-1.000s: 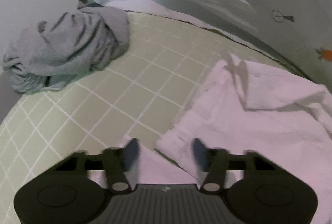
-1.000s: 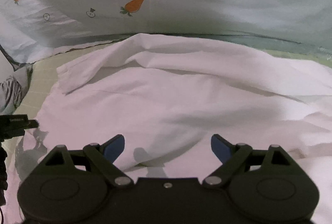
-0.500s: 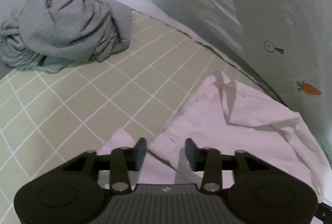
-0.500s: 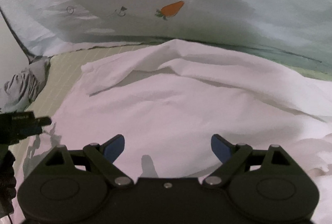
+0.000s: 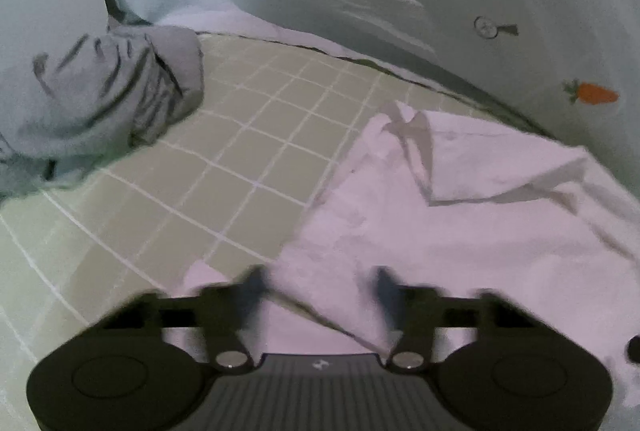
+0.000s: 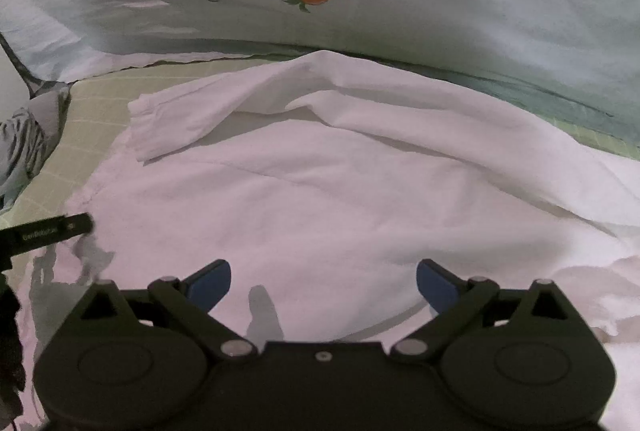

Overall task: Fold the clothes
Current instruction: 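Pull the shirt fabric with the left gripper to smooth it, then release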

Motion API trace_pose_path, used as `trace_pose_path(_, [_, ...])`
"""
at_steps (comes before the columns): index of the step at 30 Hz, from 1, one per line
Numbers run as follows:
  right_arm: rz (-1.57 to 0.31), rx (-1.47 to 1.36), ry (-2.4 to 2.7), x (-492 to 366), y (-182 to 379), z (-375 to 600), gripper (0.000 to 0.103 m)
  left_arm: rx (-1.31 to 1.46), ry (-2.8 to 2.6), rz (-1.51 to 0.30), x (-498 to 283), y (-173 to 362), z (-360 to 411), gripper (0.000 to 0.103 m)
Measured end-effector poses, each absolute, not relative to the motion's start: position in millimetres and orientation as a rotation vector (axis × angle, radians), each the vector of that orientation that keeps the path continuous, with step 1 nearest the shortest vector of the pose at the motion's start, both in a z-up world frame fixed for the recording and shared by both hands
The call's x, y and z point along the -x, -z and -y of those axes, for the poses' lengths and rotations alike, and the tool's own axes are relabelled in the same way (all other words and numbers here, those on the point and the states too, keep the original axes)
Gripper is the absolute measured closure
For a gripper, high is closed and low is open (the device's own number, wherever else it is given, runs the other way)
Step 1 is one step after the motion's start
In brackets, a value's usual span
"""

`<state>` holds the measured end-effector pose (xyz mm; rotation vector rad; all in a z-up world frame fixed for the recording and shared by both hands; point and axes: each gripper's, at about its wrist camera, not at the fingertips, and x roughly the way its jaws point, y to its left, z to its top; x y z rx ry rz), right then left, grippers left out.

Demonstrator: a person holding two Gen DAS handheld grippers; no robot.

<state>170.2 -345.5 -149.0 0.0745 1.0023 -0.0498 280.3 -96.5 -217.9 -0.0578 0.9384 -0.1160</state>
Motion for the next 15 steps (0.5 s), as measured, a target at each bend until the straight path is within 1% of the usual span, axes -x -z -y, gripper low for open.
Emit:
trace_pose_path(1, [-1.003,-0.075,0.054,-171.2,149.6,346.7,0.002,0.084,0.122,-0.946,-280.8,217.9,94.3,0.084])
trace_pose_path(3, [-1.003,-0.082,0.061,-173.0,150.9,349.4,0.002,0.137,0.123,-0.958,-281.3,217.8,90.7,0.087])
trace_pose_path(8, [-0.999,-0.080,0.073,-175.2,150.0,354.4,0.002,0.012,0.005,-0.932,-276.5,213.6,94.1,0.089])
trace_pose_path(12, [-0.996,-0.076,0.076,-175.4,149.1,355.7,0.002,0.069,-0.059,-0.952,-274.9,214.4,58.3,0.090])
trace_pose_path(15, [-1.005,-0.077,0.068,-176.2,151.6,353.6,0.002,0.060,-0.120,-0.954,-272.2,213.8,33.5,0.090])
